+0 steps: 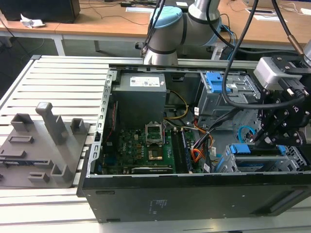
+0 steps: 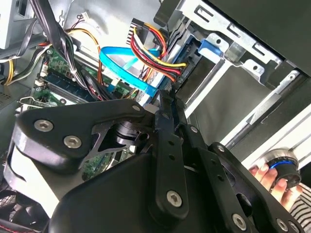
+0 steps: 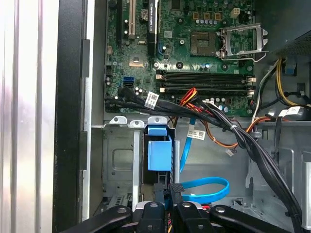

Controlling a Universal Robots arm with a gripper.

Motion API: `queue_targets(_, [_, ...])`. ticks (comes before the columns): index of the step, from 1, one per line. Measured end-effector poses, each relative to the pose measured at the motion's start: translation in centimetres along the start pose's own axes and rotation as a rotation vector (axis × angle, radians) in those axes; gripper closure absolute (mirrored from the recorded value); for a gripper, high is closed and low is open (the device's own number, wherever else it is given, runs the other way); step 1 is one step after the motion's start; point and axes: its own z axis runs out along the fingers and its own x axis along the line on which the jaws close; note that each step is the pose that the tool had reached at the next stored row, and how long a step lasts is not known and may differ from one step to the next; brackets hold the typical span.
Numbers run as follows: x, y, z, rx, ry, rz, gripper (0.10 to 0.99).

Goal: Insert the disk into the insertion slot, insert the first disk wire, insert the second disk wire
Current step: 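Insert the second disk wire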

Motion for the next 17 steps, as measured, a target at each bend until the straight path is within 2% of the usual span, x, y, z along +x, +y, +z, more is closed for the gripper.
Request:
queue_targets(6, [0.0, -0.27, 0.18, 0.0, -0.002, 0.0, 0.922])
queue_targets(11, [0.01, -0.34, 0.41, 0.0, -0.0099, 0.0, 0.922])
queue_targets(17, [0.09, -0.48, 1.0, 0.0, -0.0122, 0.0, 0.922])
